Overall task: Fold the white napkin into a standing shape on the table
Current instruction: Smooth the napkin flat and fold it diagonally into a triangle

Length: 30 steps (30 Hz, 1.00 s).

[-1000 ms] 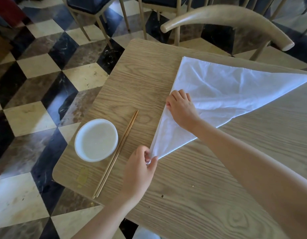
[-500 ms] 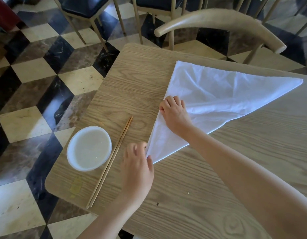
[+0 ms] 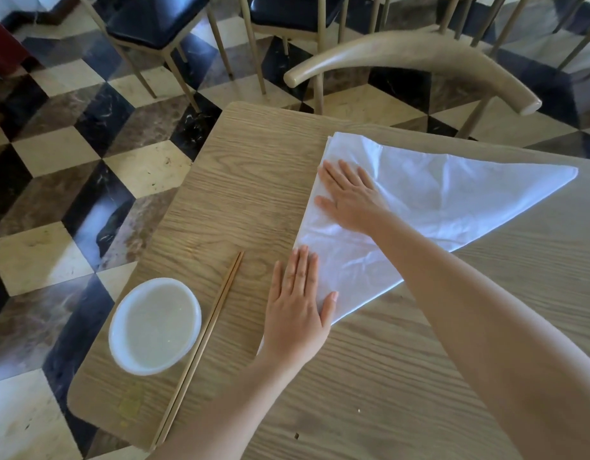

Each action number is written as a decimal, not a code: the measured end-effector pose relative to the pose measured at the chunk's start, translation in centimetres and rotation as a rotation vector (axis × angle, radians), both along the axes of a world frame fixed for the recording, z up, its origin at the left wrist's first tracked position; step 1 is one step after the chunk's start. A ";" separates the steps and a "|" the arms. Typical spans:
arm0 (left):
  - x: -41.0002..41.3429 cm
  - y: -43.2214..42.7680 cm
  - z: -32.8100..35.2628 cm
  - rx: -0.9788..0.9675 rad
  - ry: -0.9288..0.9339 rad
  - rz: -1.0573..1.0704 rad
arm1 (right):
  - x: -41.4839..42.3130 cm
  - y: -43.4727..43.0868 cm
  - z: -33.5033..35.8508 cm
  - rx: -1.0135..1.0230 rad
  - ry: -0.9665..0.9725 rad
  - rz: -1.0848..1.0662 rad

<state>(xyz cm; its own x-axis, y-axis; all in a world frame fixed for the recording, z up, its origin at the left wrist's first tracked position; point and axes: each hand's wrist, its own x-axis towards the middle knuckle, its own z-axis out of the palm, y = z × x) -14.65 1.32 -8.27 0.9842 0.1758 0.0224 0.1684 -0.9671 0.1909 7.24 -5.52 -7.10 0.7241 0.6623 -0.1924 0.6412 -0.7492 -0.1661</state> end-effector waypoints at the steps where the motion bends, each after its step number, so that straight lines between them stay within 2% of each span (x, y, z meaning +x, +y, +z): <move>1: -0.2 0.0 0.0 0.000 0.003 0.010 | 0.6 0.3 0.0 -0.015 0.003 0.011; 3: -0.8 0.0 0.1 0.000 0.011 0.024 | 1.8 0.5 0.2 -0.003 0.040 0.054; 7: -1.0 -0.1 0.2 0.006 0.016 0.021 | 4.3 -0.2 1.2 0.321 0.154 -0.010; 8: -0.9 -0.1 0.2 0.010 0.017 0.023 | 4.8 -0.4 1.3 0.323 0.134 -0.036; 12: -1.1 -0.2 0.1 -0.006 0.024 0.051 | 4.0 1.1 0.7 0.084 0.059 -0.021; 24: -1.1 -0.2 0.3 0.001 0.062 0.060 | 3.0 2.1 0.1 0.025 -0.023 -0.007; 26: -1.2 0.1 0.4 0.013 0.072 0.009 | 3.1 2.3 0.1 0.032 -0.029 -0.020; 30: -2.0 1.1 0.7 0.077 0.077 -0.224 | 2.9 2.8 0.4 0.049 0.039 -0.027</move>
